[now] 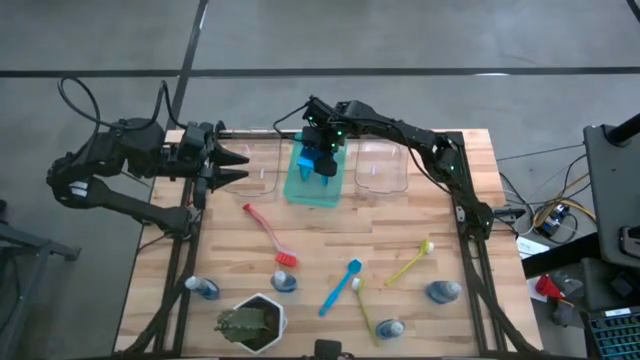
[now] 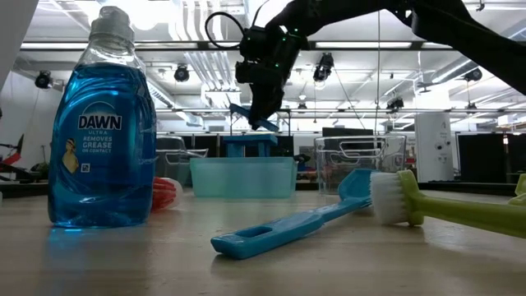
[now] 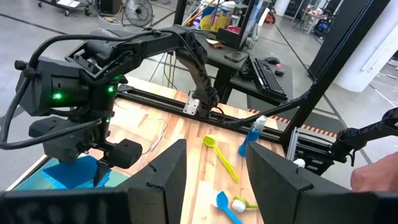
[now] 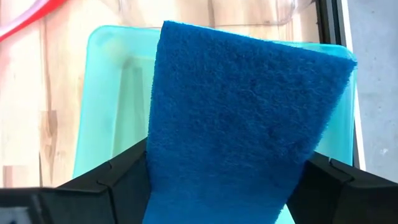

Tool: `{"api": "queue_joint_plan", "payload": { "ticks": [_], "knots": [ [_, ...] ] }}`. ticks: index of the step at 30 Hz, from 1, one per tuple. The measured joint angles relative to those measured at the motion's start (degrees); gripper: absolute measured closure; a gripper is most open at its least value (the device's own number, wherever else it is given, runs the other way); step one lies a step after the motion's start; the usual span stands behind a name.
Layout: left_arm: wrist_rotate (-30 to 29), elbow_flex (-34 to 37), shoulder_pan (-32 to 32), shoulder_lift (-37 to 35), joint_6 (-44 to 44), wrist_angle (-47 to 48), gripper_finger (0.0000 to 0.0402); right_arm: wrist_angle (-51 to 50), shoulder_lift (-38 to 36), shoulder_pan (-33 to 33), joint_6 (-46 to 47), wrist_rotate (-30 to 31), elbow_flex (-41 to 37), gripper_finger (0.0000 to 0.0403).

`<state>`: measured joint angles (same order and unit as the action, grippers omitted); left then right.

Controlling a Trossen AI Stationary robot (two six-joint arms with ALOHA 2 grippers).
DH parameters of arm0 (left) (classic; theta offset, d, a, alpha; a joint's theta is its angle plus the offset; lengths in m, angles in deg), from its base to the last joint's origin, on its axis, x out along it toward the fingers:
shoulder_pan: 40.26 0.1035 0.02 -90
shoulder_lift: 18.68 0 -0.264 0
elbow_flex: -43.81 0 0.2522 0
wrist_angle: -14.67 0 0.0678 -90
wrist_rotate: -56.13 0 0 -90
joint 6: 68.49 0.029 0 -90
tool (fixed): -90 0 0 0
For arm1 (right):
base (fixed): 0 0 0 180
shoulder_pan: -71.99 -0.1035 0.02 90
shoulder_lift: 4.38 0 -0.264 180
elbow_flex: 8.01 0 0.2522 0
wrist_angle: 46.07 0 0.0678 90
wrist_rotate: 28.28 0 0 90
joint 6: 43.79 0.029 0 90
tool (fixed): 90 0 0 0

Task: Pick & Place Kitchen Sink Supplies
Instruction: Put the sponge into the green bin

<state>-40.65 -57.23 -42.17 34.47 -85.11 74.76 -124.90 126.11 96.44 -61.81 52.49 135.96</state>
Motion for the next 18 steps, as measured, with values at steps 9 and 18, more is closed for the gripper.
{"api": "queue_joint_plan", "payload": {
  "ticks": [9,18],
  "knots": [
    [0.02,0.00,0.00,0.00,-0.04,0.01,0.0243,0.99,0.00,-0.02,-0.18,0.02,0.00,0.0116],
    [0.02,0.00,0.00,0.00,-0.06,0.00,0.0243,1.17,-0.02,-0.02,-0.42,0.04,-0.17,0.0106]
  ]
}}
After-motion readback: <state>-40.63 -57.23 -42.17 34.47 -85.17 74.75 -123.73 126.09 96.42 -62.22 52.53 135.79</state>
